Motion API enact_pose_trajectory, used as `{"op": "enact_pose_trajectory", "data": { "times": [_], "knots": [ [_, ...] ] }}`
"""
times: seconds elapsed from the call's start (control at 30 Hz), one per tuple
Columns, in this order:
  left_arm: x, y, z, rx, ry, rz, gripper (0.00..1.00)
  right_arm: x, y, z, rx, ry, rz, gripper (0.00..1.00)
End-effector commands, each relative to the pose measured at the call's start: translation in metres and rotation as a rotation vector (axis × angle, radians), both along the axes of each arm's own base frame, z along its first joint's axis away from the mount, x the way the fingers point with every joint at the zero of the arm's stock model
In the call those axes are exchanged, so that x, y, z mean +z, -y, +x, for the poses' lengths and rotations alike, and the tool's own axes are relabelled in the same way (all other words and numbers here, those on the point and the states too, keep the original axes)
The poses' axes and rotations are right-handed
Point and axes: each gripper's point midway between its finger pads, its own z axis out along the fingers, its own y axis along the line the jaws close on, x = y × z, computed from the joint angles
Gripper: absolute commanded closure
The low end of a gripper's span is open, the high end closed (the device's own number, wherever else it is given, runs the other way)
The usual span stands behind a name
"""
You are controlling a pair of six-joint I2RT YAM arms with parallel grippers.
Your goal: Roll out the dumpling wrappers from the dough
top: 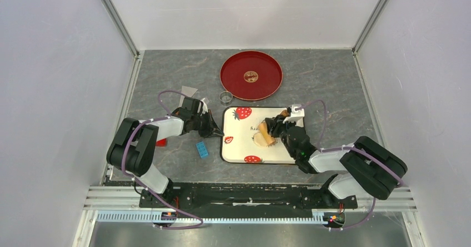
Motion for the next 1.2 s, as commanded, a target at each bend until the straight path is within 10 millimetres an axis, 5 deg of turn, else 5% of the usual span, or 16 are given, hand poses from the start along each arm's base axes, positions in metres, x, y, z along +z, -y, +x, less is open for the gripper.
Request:
{"op": "enact_pose_trajectory", "data": {
  "times": [0.0,0.4,0.63,0.87,1.17],
  "knots": [
    [-0.052,-0.037,-0.025,0.081,-0.129,0.211,0.98,-0.102,0.069,-0.039,-0.063,-0.275,-0.42,1.0],
    [-0.052,-0.038,-0.025,0.084,-0.129,0.21,0.98,-0.124,0.049,-0.052,0.026,-0.323,-0.469,1.0],
    [-0.053,-0.037,-0.025,0.081,-0.131,0.208,0.98,-0.113,0.048,-0.047,0.002,-0.293,-0.517,1.0],
    [-0.052,-0.037,-0.025,0.08,-0.129,0.203,0.98,-0.06,0.048,-0.018,-0.105,-0.195,-0.545,1.0],
    [-0.052,-0.036,-0.025,0.078,-0.13,0.199,0.98,0.004,0.005,-0.003,-0.019,-0.044,-0.451,1.0]
  ]
}}
